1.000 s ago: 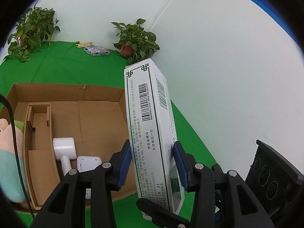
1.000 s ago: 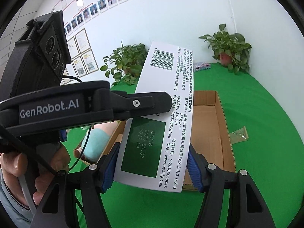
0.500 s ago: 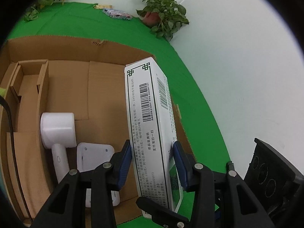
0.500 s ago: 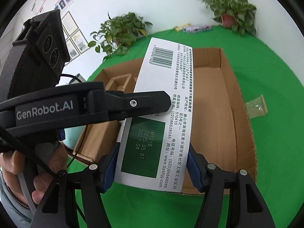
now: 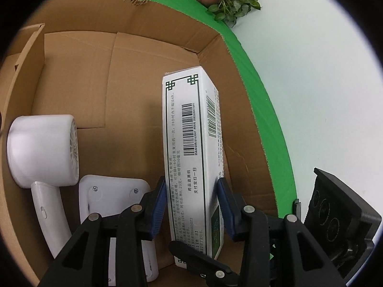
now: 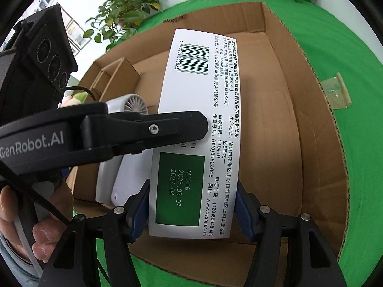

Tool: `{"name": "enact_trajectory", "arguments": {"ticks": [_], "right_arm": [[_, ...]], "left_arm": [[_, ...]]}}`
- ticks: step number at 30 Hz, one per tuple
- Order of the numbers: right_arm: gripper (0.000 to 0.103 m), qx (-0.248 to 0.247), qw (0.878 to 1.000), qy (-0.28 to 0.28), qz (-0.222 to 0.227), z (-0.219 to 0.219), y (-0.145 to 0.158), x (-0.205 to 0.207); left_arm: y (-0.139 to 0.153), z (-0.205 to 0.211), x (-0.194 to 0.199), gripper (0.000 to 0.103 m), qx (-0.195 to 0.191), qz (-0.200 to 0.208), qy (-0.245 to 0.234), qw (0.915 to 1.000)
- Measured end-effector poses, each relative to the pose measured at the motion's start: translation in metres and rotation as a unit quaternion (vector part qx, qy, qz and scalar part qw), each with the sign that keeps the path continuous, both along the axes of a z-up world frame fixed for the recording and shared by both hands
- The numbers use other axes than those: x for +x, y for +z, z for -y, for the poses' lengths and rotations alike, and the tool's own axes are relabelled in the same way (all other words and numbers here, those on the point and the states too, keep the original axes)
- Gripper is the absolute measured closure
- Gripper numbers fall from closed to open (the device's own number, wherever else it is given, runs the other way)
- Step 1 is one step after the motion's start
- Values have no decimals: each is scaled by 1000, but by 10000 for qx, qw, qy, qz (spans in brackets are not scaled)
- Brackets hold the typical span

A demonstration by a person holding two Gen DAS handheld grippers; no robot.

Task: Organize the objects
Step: 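Lower the product box beside the white device and open both grippers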

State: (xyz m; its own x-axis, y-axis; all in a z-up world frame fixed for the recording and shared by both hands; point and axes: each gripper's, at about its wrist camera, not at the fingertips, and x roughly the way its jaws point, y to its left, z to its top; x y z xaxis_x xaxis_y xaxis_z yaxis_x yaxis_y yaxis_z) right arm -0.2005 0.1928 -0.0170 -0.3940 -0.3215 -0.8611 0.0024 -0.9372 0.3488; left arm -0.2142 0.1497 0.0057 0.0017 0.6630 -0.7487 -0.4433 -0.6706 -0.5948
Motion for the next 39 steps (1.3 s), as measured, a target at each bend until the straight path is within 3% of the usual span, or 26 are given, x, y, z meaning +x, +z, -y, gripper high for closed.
{"name": "enact_trajectory", "arguments": {"ticks": [5, 11, 15, 19, 21, 22, 24, 25, 26, 27, 30, 33, 36, 39], "right_arm": [[42, 72, 9999, -28, 150, -5, -6, -6], [40, 243, 9993, -136, 266, -5, -11, -11], [33, 410, 9987, -117, 272, -1, -11, -10], [32, 731, 9972, -88, 154, 7, -6, -4], [30, 919, 9956, -131, -101, 11, 5, 7], [24, 975, 9946, -172, -299, 13, 12, 15], [11, 951, 9905, -184, -977, 19, 32, 39], [2, 937, 9867, -183, -1319, 23, 40, 51], [1, 962, 9812, -214, -1662, 29, 46, 65], [1, 1032, 9745, -262, -1977, 35, 49, 78], [1, 1323, 9614, -416, -2377, 54, 43, 93], [1, 1512, 9521, -632, -2581, 64, 32, 94], [1, 1421, 9520, -730, -2612, 70, 21, 90], [1, 1663, 9432, -786, -2765, 78, 16, 91]], "left_arm": [[-1, 7, -2, 61, -168, 16, 106, 9998], [21, 34, 1, 59, -44, -237, 253, 9994], [42, 59, 12, 59, -20, -612, 326, 9976], [59, 90, 27, 59, -272, -1252, 505, 9905], [71, 101, 33, 59, -421, -1748, 705, 9812], [79, 112, 40, 59, -522, -2088, 842, 9729], [89, 131, 56, 48, -727, -2686, 1088, 9543], [91, 143, 68, 33, -814, -3024, 1226, 9417], [93, 144, 76, 25, -863, -3254, 1331, 9322], [93, 152, 87, 25, -938, -3553, 1455, 9186], [80, 160, 104, 24, -1302, -4053, 1572, 8911], [56, 163, 107, 24, -1454, -4101, 1767, 8828], [33, 168, 106, 25, -1634, -4060, 1918, 8784], [20, 170, 107, 24, -1742, -4198, 1987, 8683]]}}
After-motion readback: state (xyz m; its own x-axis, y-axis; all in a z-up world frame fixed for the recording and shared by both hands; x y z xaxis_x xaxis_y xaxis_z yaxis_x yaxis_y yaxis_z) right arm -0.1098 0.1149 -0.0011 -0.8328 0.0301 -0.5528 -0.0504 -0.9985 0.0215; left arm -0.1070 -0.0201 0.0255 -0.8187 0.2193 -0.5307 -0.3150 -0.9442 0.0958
